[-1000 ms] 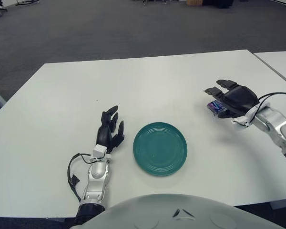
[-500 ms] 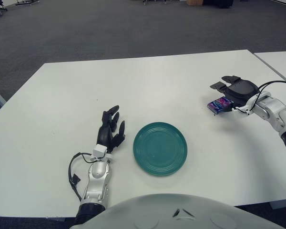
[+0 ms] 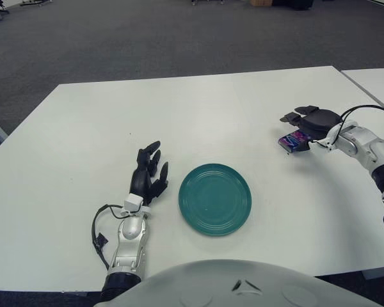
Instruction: Put the gum into the plate.
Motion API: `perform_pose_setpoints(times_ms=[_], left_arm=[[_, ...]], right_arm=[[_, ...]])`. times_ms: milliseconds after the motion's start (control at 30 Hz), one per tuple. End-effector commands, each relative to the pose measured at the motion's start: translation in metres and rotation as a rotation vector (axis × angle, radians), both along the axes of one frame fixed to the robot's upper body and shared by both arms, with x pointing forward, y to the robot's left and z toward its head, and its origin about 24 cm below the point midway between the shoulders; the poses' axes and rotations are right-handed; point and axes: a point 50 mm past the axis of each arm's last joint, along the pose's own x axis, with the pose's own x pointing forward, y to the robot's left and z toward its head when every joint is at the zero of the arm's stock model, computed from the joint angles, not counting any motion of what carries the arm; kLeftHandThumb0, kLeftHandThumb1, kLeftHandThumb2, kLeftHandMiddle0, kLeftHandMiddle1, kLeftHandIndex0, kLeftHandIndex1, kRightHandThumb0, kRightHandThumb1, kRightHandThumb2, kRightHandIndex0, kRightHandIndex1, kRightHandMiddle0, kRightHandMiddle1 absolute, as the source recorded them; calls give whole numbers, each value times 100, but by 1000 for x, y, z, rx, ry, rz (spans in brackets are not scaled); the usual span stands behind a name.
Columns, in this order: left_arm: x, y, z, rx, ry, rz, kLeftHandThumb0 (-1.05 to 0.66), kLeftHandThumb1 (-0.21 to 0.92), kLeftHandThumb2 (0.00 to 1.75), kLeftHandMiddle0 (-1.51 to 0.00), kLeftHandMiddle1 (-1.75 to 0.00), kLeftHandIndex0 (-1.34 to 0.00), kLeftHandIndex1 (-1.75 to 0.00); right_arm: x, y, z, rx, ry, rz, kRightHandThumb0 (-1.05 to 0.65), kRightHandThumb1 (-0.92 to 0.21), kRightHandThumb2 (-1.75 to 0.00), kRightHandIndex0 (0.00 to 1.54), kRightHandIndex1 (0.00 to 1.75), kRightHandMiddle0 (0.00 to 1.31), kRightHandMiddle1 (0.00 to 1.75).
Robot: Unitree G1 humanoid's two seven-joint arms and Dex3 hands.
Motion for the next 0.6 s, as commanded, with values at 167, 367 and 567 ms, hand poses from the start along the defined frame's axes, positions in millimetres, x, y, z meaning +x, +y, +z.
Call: perform_pose_setpoints(times_ms=[167,367,567], left_arm=[[-10,4,-15,-3,70,6,-85,92,58,-36,-1,0,-80],[-11,7,-15,-1,66,5,-86,92,59,-35,0,0,-81],[-11,9,-14,-6,68,2,-84,92,60,-37,-1,0,-84]], right_arm=[[8,14,-14,4,9,23,-75,-92,-31,19,3,0,49],[4,16,-27,27,43,36,-74,-92,-35,24,5,0,57],[0,19,-31,56,83,48,-73,-92,-34,28,5,0,62]])
